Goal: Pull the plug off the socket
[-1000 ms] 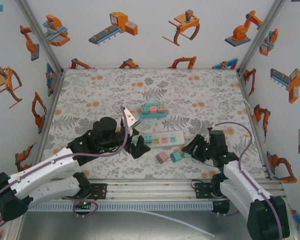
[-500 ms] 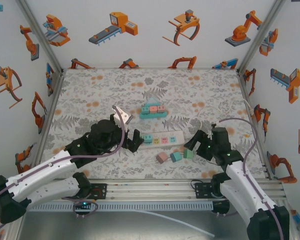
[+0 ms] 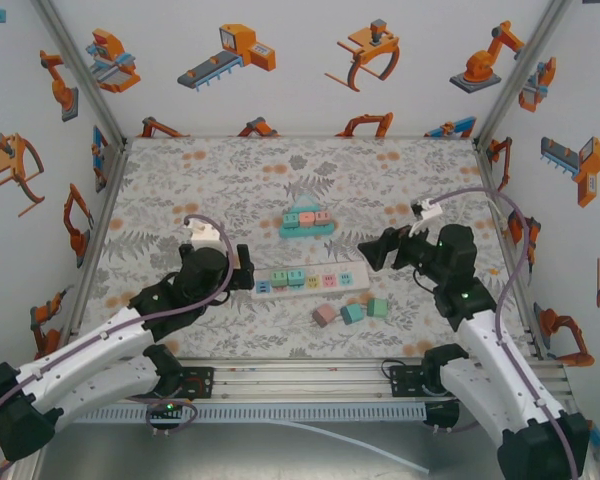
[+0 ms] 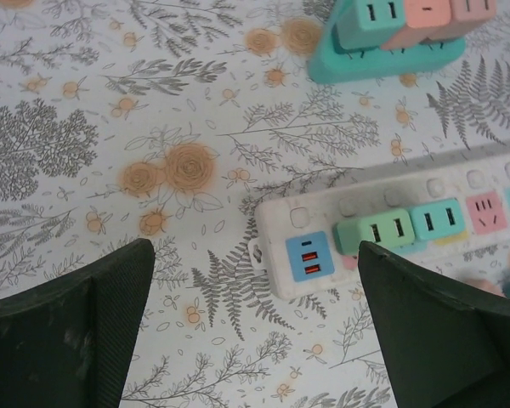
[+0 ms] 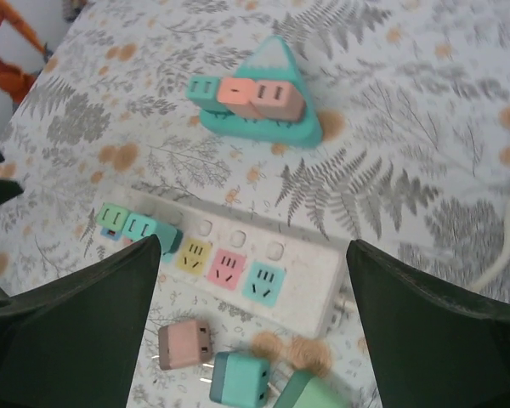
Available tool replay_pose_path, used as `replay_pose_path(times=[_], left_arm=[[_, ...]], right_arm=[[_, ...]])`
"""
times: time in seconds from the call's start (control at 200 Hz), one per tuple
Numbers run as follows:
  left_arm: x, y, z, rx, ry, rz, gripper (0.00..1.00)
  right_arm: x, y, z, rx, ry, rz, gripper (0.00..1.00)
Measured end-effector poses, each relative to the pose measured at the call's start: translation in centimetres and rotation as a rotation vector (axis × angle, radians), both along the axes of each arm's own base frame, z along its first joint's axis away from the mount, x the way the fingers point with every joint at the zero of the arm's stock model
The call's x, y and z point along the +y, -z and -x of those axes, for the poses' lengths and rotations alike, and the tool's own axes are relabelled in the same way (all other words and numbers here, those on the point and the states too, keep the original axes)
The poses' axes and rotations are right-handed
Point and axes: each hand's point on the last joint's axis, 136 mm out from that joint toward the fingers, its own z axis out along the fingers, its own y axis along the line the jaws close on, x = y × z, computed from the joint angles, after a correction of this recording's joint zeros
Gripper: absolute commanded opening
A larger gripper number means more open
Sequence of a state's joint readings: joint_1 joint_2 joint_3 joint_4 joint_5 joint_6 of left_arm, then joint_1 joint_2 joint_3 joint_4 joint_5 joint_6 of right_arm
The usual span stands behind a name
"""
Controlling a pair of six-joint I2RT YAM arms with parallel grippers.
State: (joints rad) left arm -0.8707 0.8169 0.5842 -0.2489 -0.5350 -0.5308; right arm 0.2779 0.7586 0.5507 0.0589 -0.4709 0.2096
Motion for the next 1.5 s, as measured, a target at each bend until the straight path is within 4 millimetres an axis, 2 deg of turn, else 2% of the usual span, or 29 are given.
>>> replay_pose_path(times=[0.13,0.29,0.451,0.606,1.016,1.267,1.502], left_arm=[[0.6,0.7,-0.3,0.029,-0.042,0.037,0.97],[0.2,2.1,-0.6,0.084,-0.048,0.049,0.97],[-0.2,3.9,-0.7,0.145,-0.055,0.041,0.97],[-0.4,5.2,-0.8,0.196,-0.059,0.046,1.00],[-1.9,7.6,-0.7,0.289,-0.017,0.095,0.87],[-2.0,10.0,-0.3,0.355,-0.013,0.082,0.81],[-2.3,11.1,-0.1,0.388,-0.003,0.077,0.74]], right_arm=[[3.6,-1.5,1.8,-0.187,-0.220,0.098,0.91],[7.6,-1.9,3.7,-0.343,-0.456,0.192,0.89],[11.2,-0.5,5.7,-0.452,-0.662,0.310,0.84],[13.5,2.1,6.0,-0.487,-0.781,0.431,0.79],[16.6,10.2,4.7,-0.361,-0.916,0.562,0.69],[18.3,13.3,4.5,-0.298,-0.969,0.594,0.55],[18.8,15.2,4.7,-0.250,-0.999,0.606,0.42]])
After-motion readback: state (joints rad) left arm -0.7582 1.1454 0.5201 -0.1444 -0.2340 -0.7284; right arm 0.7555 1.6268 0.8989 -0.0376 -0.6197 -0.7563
